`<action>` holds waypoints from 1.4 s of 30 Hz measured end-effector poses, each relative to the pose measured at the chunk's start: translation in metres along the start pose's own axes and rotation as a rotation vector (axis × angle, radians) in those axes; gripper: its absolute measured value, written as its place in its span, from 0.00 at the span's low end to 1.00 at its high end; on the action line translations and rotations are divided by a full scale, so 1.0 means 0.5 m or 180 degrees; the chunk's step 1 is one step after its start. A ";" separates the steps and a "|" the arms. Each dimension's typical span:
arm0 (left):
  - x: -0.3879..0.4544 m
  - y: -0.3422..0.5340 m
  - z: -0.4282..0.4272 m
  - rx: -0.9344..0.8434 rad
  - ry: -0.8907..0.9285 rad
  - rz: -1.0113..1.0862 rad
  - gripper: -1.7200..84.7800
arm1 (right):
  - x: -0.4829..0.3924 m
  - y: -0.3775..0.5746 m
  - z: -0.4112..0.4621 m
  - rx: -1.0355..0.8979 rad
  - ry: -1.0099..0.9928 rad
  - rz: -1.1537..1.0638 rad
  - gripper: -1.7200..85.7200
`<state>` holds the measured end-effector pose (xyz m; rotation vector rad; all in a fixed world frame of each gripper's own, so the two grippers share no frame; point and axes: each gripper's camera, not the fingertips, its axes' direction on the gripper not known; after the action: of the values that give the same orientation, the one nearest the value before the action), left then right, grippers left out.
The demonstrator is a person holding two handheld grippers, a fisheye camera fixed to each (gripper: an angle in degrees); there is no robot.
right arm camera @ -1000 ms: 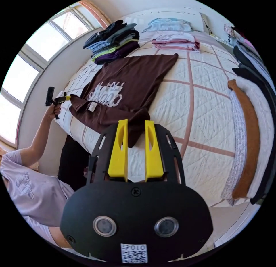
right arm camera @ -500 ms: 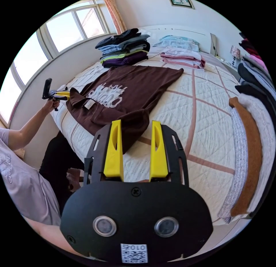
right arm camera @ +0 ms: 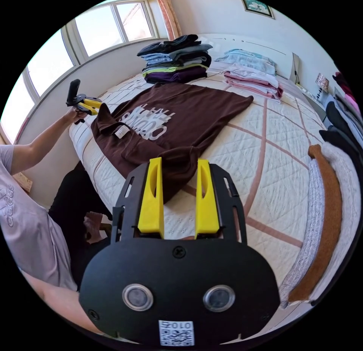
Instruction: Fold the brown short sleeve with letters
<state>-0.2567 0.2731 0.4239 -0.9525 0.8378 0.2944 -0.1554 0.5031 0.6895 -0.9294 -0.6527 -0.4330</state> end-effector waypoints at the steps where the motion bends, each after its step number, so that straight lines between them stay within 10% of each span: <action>1: -0.002 -0.003 -0.005 0.0074 0.0110 0.0020 0.14 | 0.001 0.001 -0.001 0.0005 -0.0021 0.0002 0.16; 14: -0.020 -0.025 0.012 -0.0142 0.0256 -0.0018 0.09 | 0.007 -0.001 0.011 -0.0050 -0.0162 -0.0049 0.12; 24: 0.139 0.114 -0.243 0.1411 0.0727 0.0398 0.04 | -0.102 0.079 -0.171 0.0818 -0.0623 -0.0349 0.07; 33: 0.262 0.241 -0.329 0.1100 0.0860 0.0578 0.03 | -0.184 0.248 -0.275 0.1336 -0.1151 -0.0486 0.08; 42: 0.342 0.325 -0.359 0.0673 0.0720 0.0448 0.03 | -0.350 0.327 -0.284 0.0416 -0.0892 -0.0974 0.07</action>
<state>-0.3253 0.1982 0.1453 -0.7384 1.1235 0.2160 -0.1384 0.4830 0.4121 -0.7736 -1.0748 -0.5292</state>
